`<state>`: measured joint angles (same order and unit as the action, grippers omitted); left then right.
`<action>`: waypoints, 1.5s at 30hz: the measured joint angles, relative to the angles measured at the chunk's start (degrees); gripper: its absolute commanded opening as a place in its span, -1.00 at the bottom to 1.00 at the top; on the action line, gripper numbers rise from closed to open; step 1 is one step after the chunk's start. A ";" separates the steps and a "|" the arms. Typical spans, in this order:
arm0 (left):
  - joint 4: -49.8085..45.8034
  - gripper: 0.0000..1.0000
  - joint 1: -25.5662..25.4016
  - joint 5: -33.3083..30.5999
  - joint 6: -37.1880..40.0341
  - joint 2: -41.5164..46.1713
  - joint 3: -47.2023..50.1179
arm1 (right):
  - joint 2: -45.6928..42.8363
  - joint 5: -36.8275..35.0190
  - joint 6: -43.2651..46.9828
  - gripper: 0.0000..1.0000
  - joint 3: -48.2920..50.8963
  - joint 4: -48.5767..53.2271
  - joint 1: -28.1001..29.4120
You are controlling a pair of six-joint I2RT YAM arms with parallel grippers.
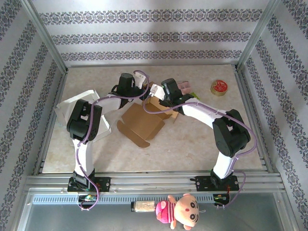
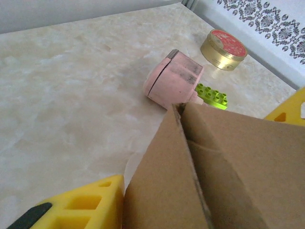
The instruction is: Fold the paper box
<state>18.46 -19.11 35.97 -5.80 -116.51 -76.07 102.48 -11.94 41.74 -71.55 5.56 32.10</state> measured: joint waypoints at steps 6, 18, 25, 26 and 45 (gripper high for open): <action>-0.44 -0.08 0.00 0.66 2.60 0.11 0.59 | 0.00 1.05 0.04 -0.14 0.07 1.22 0.07; -14.23 -0.26 0.00 -4.74 12.39 0.33 -2.36 | 0.04 2.05 0.20 -0.14 0.07 2.12 0.15; -15.50 -0.82 -0.13 -4.70 13.55 0.33 -2.45 | 0.11 2.14 0.17 -0.14 0.07 1.79 0.42; -15.50 -0.90 -0.33 -4.96 13.90 0.33 -2.45 | 0.13 2.14 0.17 -0.14 0.07 1.70 0.42; -8.92 -0.89 -2.82 -13.90 9.53 0.00 0.79 | 0.22 1.75 0.00 -0.15 0.07 1.42 0.37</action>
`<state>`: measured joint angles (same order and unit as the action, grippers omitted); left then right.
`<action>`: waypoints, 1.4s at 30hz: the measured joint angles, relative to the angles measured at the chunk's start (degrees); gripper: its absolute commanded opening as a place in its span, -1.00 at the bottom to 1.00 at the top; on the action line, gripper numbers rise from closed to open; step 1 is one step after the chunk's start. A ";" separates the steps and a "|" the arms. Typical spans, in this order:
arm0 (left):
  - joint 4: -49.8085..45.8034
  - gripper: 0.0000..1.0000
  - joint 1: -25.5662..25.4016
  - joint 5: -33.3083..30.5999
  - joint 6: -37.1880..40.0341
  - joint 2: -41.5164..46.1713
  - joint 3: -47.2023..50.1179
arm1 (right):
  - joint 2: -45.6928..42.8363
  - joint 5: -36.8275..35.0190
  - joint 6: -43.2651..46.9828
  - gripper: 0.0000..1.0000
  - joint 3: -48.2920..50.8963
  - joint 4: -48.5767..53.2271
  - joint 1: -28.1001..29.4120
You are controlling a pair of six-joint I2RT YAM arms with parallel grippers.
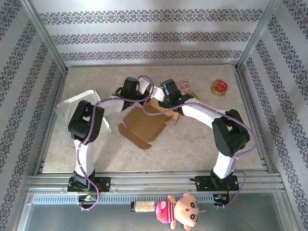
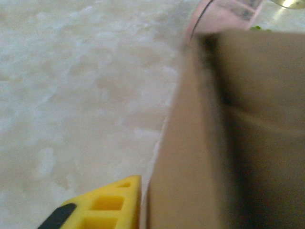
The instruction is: Fold the paper box
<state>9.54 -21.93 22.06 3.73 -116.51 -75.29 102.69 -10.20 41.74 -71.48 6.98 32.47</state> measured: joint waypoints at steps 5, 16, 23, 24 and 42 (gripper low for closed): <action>1.92 -0.77 -0.24 -0.37 0.02 0.02 0.83 | 0.00 -0.02 0.00 -0.15 -0.02 -0.24 -0.07; 2.78 -1.00 -0.48 -1.49 -0.68 0.02 1.25 | 0.00 0.02 -0.26 -0.15 -0.02 -0.37 -0.09; 4.26 -0.34 -0.50 -1.75 -1.20 0.76 3.04 | 0.00 0.20 -0.42 -0.15 -0.02 -0.17 -0.09; 4.70 -0.26 -0.48 -1.75 -1.42 1.18 3.78 | 0.00 0.37 -0.44 -0.15 -0.02 -0.17 -0.07; 8.68 0.40 0.07 -0.48 -8.22 27.08 22.32 | -0.02 1.05 3.74 -0.16 -1.81 1.57 0.04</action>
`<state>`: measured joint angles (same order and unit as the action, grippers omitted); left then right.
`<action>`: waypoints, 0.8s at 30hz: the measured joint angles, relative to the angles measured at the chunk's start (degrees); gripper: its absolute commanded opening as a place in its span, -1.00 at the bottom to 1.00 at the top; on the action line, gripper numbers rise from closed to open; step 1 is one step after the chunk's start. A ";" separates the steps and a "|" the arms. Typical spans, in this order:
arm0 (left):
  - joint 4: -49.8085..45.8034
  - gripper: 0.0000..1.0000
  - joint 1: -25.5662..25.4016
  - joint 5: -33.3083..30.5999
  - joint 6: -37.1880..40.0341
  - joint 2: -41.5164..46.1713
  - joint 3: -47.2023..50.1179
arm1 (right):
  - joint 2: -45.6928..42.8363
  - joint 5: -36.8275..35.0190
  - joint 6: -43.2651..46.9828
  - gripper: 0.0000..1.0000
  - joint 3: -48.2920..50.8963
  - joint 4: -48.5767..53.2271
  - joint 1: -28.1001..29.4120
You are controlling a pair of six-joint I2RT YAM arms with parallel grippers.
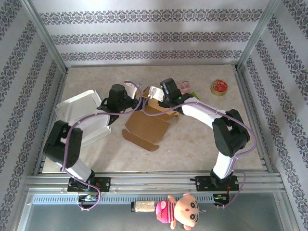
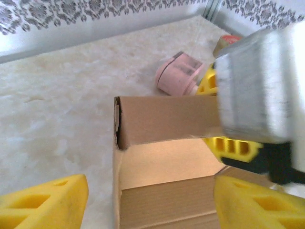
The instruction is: Fold the paper box
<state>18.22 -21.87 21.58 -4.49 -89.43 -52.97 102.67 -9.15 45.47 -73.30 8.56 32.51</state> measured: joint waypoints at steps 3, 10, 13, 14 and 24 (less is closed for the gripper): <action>-3.39 0.54 1.49 -1.31 -4.24 6.08 0.90 | 0.00 0.66 2.62 -0.15 -0.66 -0.50 0.00; -10.03 0.65 10.29 -0.24 -24.37 8.66 -1.84 | 0.02 3.41 8.46 -0.02 0.04 -3.15 0.83; -13.05 0.66 11.32 3.80 -30.27 3.74 -6.45 | 0.00 4.39 9.33 0.22 1.14 -4.20 1.75; -13.51 0.66 11.32 5.38 -31.78 2.08 -7.91 | 0.00 4.63 9.29 0.29 1.53 -4.33 1.88; -18.82 0.59 10.84 10.93 -34.80 -7.50 -19.58 | -5.92 6.99 1.07 0.71 3.30 -4.09 1.88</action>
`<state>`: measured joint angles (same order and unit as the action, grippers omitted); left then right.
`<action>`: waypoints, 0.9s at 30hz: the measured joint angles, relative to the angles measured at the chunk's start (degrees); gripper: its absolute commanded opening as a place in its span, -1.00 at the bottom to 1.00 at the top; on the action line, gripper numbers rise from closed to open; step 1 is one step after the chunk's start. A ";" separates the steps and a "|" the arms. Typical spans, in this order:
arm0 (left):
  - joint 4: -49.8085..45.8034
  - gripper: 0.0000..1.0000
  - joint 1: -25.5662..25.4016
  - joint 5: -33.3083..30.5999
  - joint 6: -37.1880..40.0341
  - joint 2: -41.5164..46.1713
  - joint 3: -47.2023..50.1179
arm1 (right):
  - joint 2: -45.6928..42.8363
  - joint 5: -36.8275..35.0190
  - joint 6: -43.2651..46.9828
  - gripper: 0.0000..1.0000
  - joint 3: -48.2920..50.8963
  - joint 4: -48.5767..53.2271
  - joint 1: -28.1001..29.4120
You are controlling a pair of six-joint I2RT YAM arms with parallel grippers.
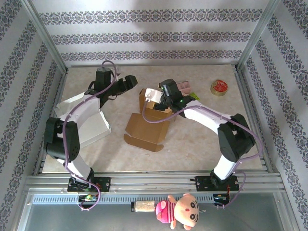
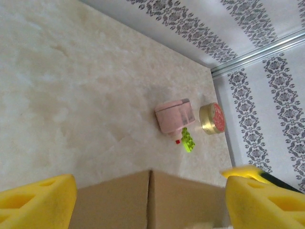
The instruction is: Fold the paper box
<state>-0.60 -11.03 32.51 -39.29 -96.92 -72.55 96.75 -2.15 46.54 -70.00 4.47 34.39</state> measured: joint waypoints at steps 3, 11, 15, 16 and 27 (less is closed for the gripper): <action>-4.17 0.54 -0.59 0.48 1.49 -4.15 -6.34 | -3.87 1.11 -11.34 0.67 -0.48 1.84 -0.52; -16.44 0.42 -2.91 3.34 5.62 -12.35 -17.75 | -10.29 10.91 -64.15 0.32 -9.25 18.40 -10.16; -19.34 0.39 -3.30 5.16 6.29 -13.86 -18.23 | -8.57 15.28 -81.90 0.37 -12.81 27.89 -13.88; -19.71 0.38 -3.52 5.60 6.32 -14.12 -18.23 | -7.56 16.68 -85.13 0.37 -13.25 29.49 -13.90; -19.80 0.28 -3.61 8.28 6.27 -15.76 -18.21 | 2.21 18.43 -98.12 0.68 -16.15 37.11 -9.75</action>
<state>-20.40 -14.63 40.80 -33.01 -112.68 -90.76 98.96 16.27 -51.57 -86.15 41.58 24.64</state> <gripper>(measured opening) 0.643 0.820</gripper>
